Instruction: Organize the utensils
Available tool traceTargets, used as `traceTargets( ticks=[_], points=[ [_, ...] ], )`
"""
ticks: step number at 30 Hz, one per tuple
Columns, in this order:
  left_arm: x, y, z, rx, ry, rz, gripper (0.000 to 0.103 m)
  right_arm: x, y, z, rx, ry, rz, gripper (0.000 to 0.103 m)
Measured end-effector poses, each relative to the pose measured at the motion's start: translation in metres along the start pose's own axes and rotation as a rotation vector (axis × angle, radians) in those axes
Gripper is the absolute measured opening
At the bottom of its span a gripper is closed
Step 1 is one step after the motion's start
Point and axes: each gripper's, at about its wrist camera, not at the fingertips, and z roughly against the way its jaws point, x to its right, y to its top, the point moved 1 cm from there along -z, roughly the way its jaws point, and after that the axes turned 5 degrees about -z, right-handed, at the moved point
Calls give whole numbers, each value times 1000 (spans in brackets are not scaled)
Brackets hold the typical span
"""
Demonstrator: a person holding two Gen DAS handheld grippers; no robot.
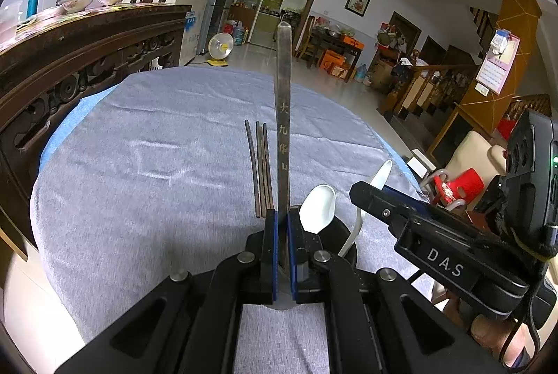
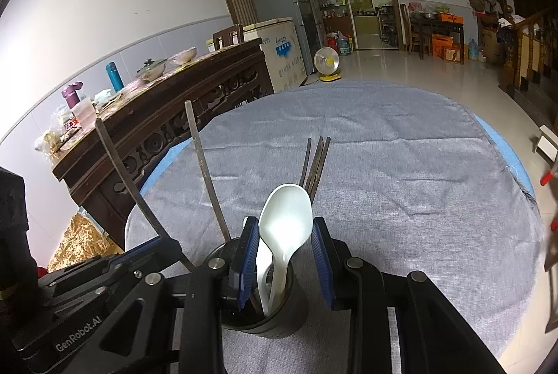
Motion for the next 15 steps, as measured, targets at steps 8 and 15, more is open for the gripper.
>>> traceTargets(
  ticks=[8,15],
  points=[
    [-1,-1,0,-3,-3,-2,5,2,-1,1,-6,2,-5,33],
    [1,-2,3,-11,-15,-3,5,3,-2,-1,-15,8,-8,34]
  ],
)
